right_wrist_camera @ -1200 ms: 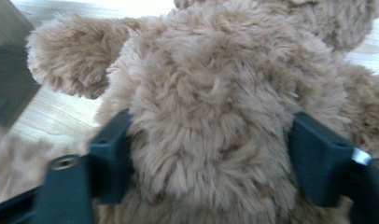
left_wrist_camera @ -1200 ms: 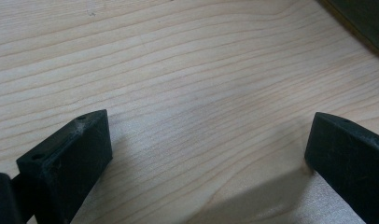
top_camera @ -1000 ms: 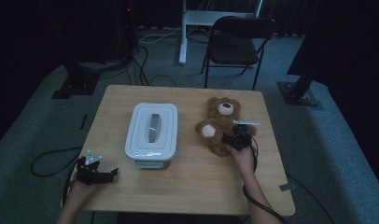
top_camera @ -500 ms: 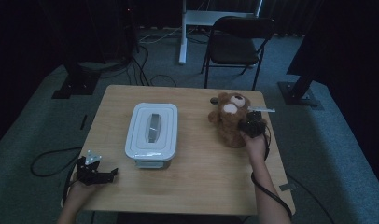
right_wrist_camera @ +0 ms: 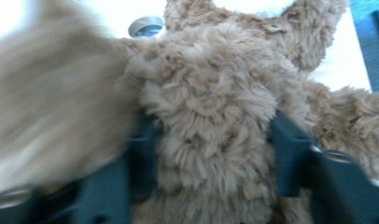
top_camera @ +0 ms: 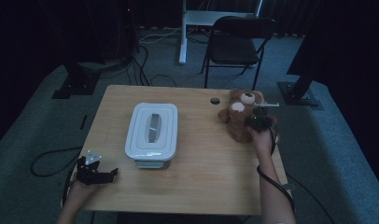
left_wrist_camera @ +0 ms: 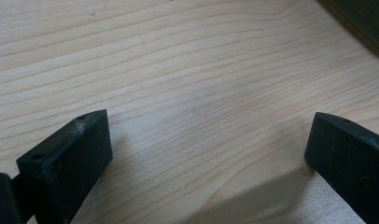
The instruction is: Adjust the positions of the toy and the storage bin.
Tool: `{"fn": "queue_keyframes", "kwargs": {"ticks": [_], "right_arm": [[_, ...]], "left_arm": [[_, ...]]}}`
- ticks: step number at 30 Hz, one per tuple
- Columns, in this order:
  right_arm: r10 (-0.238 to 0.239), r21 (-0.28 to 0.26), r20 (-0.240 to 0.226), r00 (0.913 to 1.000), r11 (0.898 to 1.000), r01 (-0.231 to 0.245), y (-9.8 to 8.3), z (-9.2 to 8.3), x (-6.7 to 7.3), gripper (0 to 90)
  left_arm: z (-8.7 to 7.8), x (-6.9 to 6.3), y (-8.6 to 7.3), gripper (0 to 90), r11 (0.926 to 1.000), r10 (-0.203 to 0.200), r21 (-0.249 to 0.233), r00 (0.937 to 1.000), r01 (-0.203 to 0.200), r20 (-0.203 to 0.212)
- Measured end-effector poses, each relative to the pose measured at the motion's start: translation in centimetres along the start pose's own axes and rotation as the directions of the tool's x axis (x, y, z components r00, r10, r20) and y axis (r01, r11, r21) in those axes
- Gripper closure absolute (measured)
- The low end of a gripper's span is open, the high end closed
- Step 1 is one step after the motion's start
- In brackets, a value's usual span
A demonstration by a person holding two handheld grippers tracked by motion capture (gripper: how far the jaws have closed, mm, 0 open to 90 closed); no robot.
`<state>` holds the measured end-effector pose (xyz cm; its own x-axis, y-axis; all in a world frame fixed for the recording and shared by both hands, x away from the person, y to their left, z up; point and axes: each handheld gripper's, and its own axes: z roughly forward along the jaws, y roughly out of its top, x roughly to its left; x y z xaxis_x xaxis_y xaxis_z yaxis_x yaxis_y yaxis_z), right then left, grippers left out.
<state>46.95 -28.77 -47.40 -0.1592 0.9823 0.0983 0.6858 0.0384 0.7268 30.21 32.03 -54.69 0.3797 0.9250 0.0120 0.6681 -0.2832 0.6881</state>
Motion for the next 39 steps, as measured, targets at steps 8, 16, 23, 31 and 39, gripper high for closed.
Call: {"fn": "queue_keyframes", "kwargs": {"ticks": [8,16,23,31,39], "right_arm": [[0.026,0.007,-0.058,0.9980,1.000,-0.026,-0.6,-1.4,-0.7,12.4],[-0.035,-0.080,-0.028,0.9990,0.996,0.032,-0.4,-3.2,1.4,13.0],[-0.090,-0.140,-0.114,0.9894,0.987,0.074,0.7,-4.6,5.6,13.4],[-0.159,-0.130,-0.209,0.9650,0.983,0.134,1.0,-3.2,11.1,13.5],[-0.187,-0.081,-0.232,0.9546,0.982,0.172,-0.3,0.2,15.5,13.9]], "left_arm": [[0.0,-0.2,0.0,1.0,0.9999,0.013,0.001,0.9999,-0.013,0.010],[0.2,0.0,0.2,1.0,0.9999,0.011,0.001,0.9999,-0.011,0.008],[0.7,0.3,0.9,1.0,0.9998,0.017,0.009,0.9998,-0.017,0.012],[1.5,0.2,2.1,1.0,0.9990,0.044,0.007,0.9990,-0.044,-0.001],[2.0,0.0,3.6,1.0,0.9985,0.052,-0.019,0.9986,-0.052,0.002]]}}
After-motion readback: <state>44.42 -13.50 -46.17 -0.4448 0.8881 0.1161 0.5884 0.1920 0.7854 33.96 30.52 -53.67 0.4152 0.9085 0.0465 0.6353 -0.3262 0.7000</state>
